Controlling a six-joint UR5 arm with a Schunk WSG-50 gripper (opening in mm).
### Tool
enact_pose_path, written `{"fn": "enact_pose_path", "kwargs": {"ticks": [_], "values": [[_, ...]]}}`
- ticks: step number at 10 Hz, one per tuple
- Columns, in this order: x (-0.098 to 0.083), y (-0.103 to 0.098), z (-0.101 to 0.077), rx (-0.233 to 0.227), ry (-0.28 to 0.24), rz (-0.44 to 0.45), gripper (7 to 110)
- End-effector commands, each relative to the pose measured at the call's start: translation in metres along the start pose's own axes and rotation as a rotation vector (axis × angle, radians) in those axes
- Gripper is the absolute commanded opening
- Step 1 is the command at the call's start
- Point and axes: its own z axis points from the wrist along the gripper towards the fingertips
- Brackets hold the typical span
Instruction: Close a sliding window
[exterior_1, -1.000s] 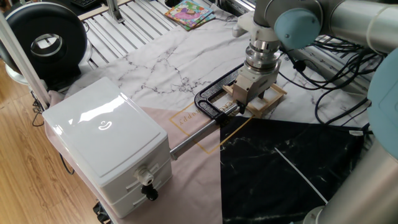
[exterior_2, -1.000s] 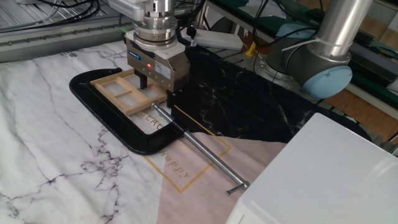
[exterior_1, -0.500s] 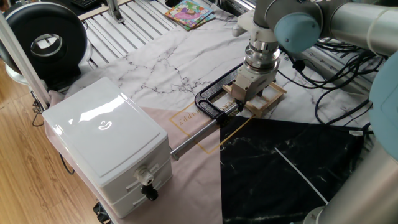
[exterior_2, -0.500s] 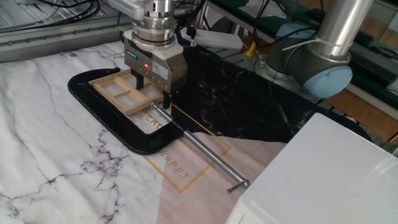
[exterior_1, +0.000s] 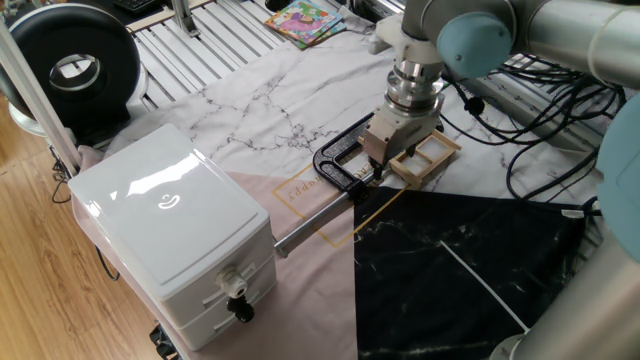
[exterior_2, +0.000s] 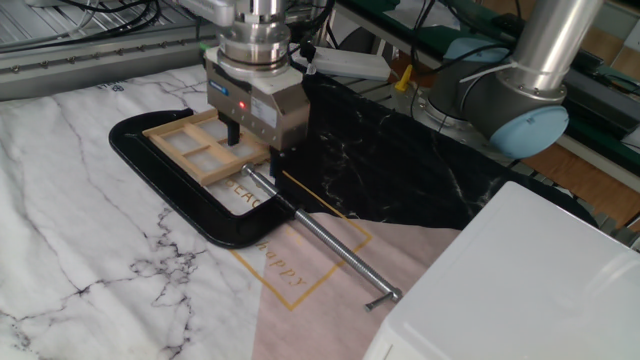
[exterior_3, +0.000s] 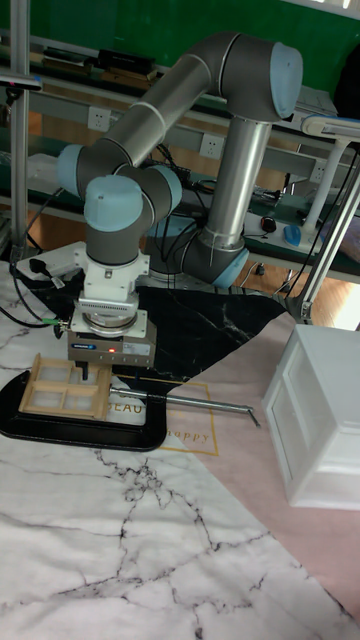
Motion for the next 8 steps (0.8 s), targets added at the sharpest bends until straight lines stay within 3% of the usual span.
{"fn": "enact_pose_path", "kwargs": {"ticks": [1,3,4,5,6,7,8], "values": [[-0.006,-0.004,-0.059,-0.008,0.022,-0.045,88],[-0.048,-0.036,-0.090,0.004,-0.100,-0.051,88],[-0.062,-0.047,-0.095,-0.005,-0.134,-0.016,22],[-0.075,-0.042,-0.098,-0.048,-0.152,0.045,22],[-0.108,-0.047,-0.101,-0.032,-0.245,0.079,22],[-0.146,-0.037,-0.107,-0.086,-0.368,0.107,22],[-0.147,-0.037,-0.105,-0.120,-0.357,0.109,7]]}}
